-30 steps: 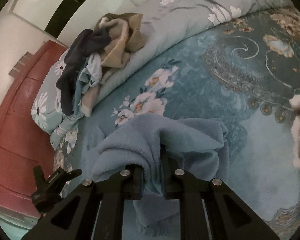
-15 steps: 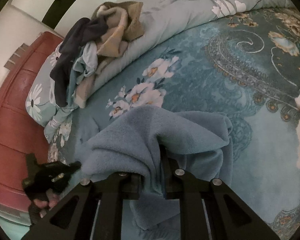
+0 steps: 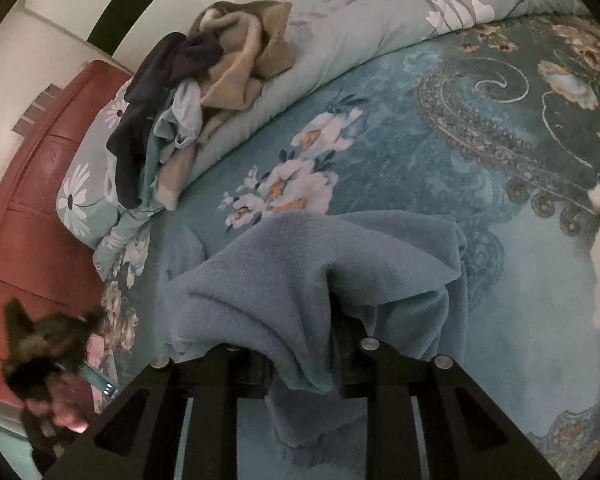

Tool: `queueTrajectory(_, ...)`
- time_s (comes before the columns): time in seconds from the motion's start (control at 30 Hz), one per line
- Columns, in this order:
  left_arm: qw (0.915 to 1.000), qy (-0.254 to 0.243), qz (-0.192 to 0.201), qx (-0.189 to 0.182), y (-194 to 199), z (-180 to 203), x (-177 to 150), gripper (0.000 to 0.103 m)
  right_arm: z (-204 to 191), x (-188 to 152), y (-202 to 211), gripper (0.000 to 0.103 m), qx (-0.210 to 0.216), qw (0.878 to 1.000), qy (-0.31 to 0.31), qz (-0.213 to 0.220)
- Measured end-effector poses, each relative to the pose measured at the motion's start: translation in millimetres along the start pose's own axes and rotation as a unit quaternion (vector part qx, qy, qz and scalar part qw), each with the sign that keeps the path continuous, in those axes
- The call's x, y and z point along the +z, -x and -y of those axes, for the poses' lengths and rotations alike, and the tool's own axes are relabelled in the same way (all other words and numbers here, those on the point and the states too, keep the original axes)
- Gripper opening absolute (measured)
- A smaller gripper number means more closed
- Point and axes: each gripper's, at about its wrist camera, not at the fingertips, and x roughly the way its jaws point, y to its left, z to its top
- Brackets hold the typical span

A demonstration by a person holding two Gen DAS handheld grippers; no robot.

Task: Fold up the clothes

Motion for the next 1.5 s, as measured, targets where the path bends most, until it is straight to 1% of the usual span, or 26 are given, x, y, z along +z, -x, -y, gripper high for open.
queueTrajectory(0.07,0.9996,0.024,-0.017,0.006,-13.4,-14.2,-8.9,0.003,-0.9,-0.3,1.2,0.023,0.001,1.000,0.002,0.001)
queueTrajectory(0.1,0.9991,0.033,-0.024,0.009,-19.3,-19.7,-12.3,0.010,-1.4,-0.7,1.4,0.023,0.001,1.000,0.004,0.000)
queueTrajectory(0.13,0.9983,0.044,-0.035,0.011,-27.2,-24.7,-14.5,0.023,-1.9,-0.9,1.5,0.023,0.001,1.000,0.006,0.000)
queueTrajectory(0.17,0.9973,0.055,-0.046,0.013,-35.4,-28.8,-15.8,0.032,-2.4,-0.8,1.4,0.023,0.001,1.000,0.008,-0.001)
queueTrajectory(0.2,0.9964,0.065,-0.052,0.015,-42.9,-31.5,-16.8,0.049,-2.6,-0.9,1.4,0.023,0.001,1.000,0.010,-0.001)
queueTrajectory(0.23,0.9957,0.072,-0.056,0.018,-49.0,-33.9,-18.2,0.055,-2.2,-1.0,1.3,0.023,0.001,1.000,0.010,-0.002)
queueTrajectory(0.3,0.9951,0.077,-0.054,0.031,-56.9,-35.8,-19.6,0.056,-1.2,-0.4,0.0,0.023,0.003,1.000,0.008,-0.004)
queueTrajectory(0.37,0.9946,0.082,-0.051,0.037,-64.3,-36.1,-18.0,0.061,-0.3,0.2,-2.0,0.023,0.003,1.000,0.006,-0.007)
queueTrajectory(0.4,0.9945,0.086,-0.048,0.036,-66.3,-35.0,-16.7,0.066,0.1,0.5,-3.0,0.023,0.004,1.000,0.005,-0.009)
queueTrajectory(0.43,0.9948,0.088,-0.042,0.031,-66.7,-32.5,-15.2,0.068,0.3,0.8,-4.1,0.023,0.003,1.000,0.005,-0.010)
queueTrajectory(0.6,0.9966,0.068,-0.045,0.014,-71.3,-18.1,-11.6,0.065,-1.6,1.5,-11.5,0.023,-0.004,1.000,0.009,-0.017)
queueTrajectory(0.67,0.9976,0.054,-0.037,0.024,-70.0,-13.1,-12.9,0.047,-1.5,1.8,-14.5,0.023,-0.007,1.000,0.010,-0.021)
queueTrajectory(0.7,0.9978,0.047,-0.034,0.033,-69.2,-11.6,-13.6,0.027,-1.2,2.0,-15.4,0.023,-0.007,1.000,0.010,-0.023)
queueTrajectory(0.73,0.9978,0.041,-0.033,0.039,-68.1,-10.7,-14.4,0.018,-0.8,2.1,-15.9,0.023,-0.007,1.000,0.009,-0.023)
queueTrajectory(0.8,0.9985,0.033,-0.027,0.036,-64.0,-9.2,-15.5,0.012,-0.1,2.1,-16.2,0.023,-0.007,1.000,0.008,-0.024)
queueTrajectory(0.9,0.9998,0.007,-0.007,0.018,-47.5,-1.9,-16.0,0.011,0.3,2.2,-15.5,0.023,-0.006,1.000,0.007,-0.024)
queueTrajectory(1.0,0.9997,-0.005,0.024,-0.004,-15.6,8.7,-9.0,0.011,0.7,2.3,-15.1,0.024,-0.002,1.000,0.006,-0.027)
queueTrajectory(1.03,0.9993,-0.008,0.035,-0.011,-4.0,12.1,-6.3,0.011,1.1,2.4,-15.0,0.032,0.001,1.000,0.005,-0.030)
queueTrajectory(1.07,0.9987,-0.010,0.046,-0.019,6.9,15.2,-1.6,0.011,1.6,2.5,-14.7,0.043,0.005,0.999,0.003,-0.034)
queueTrajectory(1.13,0.9972,-0.012,0.067,-0.033,32.2,16.4,13.8,0.011,2.5,2.3,-13.6,0.054,0.018,0.999,0.000,-0.045)
queueTrajectory(1.2,0.9953,-0.021,0.085,-0.041,51.5,25.9,30.0,0.011,1.2,1.6,-10.1,0.057,0.024,0.998,0.005,-0.050)
queueTrajectory(1.3,0.9924,-0.048,0.107,-0.038,80.3,40.2,48.9,0.011,-2.1,-1.5,-0.6,0.061,0.027,0.998,0.024,-0.056)
queueTrajectory(1.33,0.9912,-0.059,0.114,-0.033,87.9,44.5,55.5,0.011,-3.3,-2.7,2.8,0.066,0.028,0.997,0.031,-0.057)
queueTrajectory(1.37,0.9898,-0.071,0.121,-0.025,97.7,47.7,60.3,0.011,-4.3,-4.2,6.6,0.068,0.030,0.997,0.039,-0.060)
queueTrajectory(1.43,0.9882,-0.084,0.127,-0.017,107.1,52.7,69.6,0.011,-5.9,-7.7,15.4,0.068,0.035,0.996,0.058,-0.064)
queueTrajectory(1.5,0.9883,-0.087,0.125,-0.013,114.2,49.2,70.7,0.011,-7.5,-10.2,22.5,0.069,0.027,0.994,0.081,-0.062)
